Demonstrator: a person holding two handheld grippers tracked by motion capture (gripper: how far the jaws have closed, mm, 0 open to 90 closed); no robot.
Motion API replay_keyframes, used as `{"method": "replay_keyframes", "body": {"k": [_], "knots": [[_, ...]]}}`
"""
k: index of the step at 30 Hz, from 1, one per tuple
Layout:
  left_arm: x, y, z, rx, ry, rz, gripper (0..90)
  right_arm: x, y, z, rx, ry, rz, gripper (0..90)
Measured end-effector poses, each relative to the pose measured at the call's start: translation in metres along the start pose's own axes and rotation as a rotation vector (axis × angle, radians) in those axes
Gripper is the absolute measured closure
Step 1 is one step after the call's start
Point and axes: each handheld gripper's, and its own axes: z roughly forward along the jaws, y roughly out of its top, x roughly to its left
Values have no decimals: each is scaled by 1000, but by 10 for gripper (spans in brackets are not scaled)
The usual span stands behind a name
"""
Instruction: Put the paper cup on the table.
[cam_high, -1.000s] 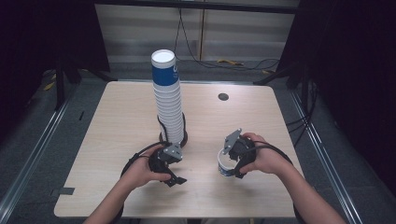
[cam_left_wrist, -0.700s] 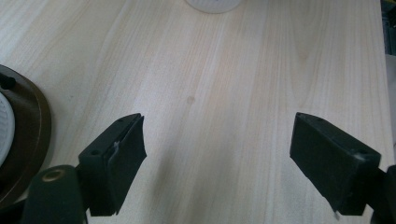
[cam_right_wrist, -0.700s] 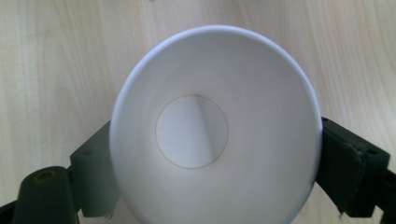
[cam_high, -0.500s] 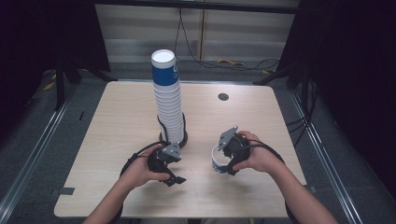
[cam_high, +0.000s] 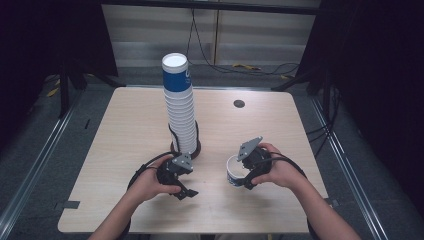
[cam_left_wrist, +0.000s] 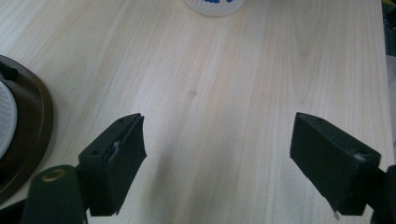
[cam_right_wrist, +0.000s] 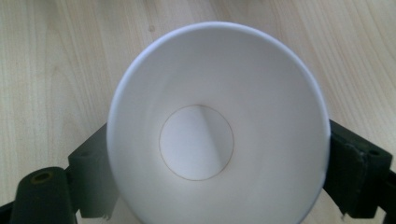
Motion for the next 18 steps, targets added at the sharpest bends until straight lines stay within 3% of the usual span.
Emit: {"method": "replay_keyframes", "body": {"k": [18], "knots": [[1,-3,-3,-1,0,-4,180,3,-25,1,-63,27,74,129]]}}
